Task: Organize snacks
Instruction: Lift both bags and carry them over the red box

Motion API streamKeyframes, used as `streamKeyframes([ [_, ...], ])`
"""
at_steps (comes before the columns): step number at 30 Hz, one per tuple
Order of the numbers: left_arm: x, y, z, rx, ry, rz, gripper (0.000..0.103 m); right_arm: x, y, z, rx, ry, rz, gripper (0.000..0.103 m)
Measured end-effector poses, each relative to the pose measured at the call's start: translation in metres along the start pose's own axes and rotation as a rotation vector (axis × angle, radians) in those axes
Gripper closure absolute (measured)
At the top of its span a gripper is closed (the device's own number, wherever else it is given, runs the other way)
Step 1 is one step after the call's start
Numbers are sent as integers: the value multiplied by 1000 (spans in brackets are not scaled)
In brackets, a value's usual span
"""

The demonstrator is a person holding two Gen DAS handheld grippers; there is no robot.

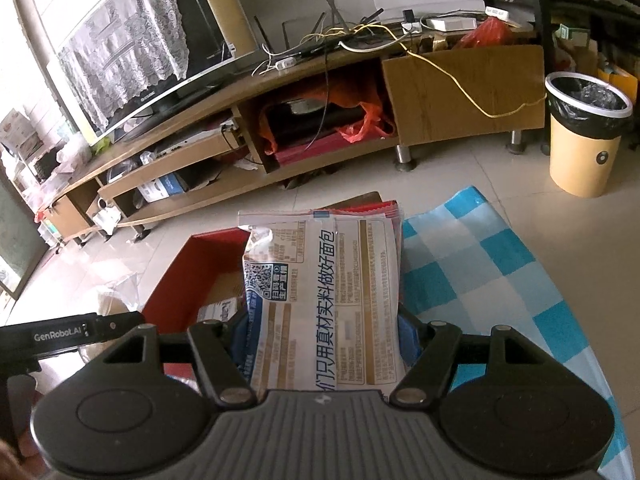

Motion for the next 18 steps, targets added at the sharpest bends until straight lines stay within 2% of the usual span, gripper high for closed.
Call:
streamKeyframes([
  [7,-16,-11,-2,-10,4,-30,37,-12,-17,2,11,17,-14,38],
  [11,-21,-19,-7,-36,-27,-64,37,-18,-24,4,21,46,-34,38],
  [18,-17,-43,-12,-43,-55,-26,37,-27,-40,-3,29,42,-50,38],
])
Point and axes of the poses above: each gripper's, at about its wrist camera, not at the fingertips, and y roughly against the way its jaws point, z to its left, x to its underside, the point moved 1 cm from there along -y, roughly the way its jaws point, and after that the axes turned 6 degrees about -y, right-handed, at the moved point
